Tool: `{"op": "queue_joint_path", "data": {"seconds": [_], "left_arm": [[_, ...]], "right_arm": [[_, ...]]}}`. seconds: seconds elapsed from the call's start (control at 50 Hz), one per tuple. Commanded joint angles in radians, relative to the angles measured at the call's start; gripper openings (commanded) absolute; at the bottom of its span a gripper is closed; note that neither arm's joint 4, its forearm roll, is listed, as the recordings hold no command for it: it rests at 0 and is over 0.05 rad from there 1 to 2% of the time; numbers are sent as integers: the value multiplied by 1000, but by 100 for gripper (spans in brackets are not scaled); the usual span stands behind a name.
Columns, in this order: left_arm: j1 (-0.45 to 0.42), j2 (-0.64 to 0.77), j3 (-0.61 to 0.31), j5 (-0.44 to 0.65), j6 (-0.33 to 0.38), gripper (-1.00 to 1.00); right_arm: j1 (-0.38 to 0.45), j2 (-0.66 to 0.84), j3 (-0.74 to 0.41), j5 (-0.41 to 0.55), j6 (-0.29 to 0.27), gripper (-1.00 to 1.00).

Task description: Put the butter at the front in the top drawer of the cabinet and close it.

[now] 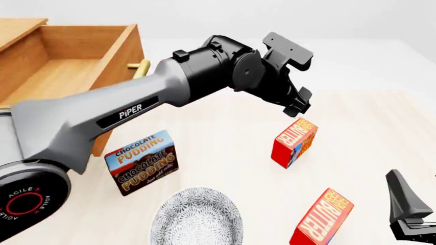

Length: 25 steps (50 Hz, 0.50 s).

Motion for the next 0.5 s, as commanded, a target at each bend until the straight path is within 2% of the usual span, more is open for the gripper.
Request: {"op": "queue_joint_path", "data": {"seconds": [0.02,0.5], "left_arm": [[-9,44,5,-43,-41,100],[-1,109,21,-134,-112,100]], "right_arm": [[-1,-1,1,0,0,100],[0,-1,1,0,0,100]]}}
